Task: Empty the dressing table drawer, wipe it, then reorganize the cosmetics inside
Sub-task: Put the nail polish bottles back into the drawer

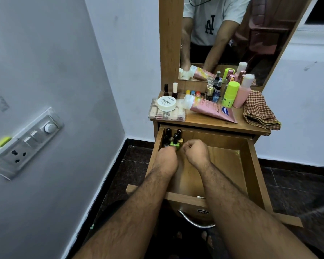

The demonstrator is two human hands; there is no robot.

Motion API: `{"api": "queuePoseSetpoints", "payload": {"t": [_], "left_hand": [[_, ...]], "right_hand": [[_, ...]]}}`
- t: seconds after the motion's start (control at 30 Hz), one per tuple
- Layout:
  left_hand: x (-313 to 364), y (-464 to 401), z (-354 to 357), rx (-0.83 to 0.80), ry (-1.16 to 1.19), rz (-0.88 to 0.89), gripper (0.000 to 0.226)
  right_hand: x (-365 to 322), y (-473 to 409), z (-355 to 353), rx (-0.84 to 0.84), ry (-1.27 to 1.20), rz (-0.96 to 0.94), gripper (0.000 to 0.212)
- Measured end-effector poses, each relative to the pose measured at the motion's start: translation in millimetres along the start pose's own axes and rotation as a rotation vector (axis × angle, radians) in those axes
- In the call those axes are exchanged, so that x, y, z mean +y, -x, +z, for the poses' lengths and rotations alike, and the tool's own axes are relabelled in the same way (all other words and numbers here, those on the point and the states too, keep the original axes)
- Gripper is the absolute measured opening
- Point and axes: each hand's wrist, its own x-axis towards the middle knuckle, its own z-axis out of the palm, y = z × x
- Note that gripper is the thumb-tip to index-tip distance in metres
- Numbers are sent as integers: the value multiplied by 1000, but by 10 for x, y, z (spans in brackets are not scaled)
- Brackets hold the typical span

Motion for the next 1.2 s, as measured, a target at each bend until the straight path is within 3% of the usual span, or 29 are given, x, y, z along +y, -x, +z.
{"api": "queuePoseSetpoints", "payload": {"t": [0.17,0.33,0.5,0.63,0.9,1.2], "left_hand": [[-5,70,-248,282,220,101,24],[32,-29,-706,569,355,150,23],[79,-473,-1176,671,391,122,21],[51,-970,-1396,550,370,97,24],[18,-1668,-1451,262,345,101,31],[34,-1901,-1392,95,235,180,18]], "right_hand": [[-106,55,-243,138,-58,-110,16],[-484,126,-557,315,-133,-337,17],[-1051,-87,-948,406,-70,-530,11],[-1349,-600,-1095,334,140,-425,4],[-1596,-1276,-916,-82,302,-199,19],[-1589,-1501,-738,-190,342,-176,22]]}}
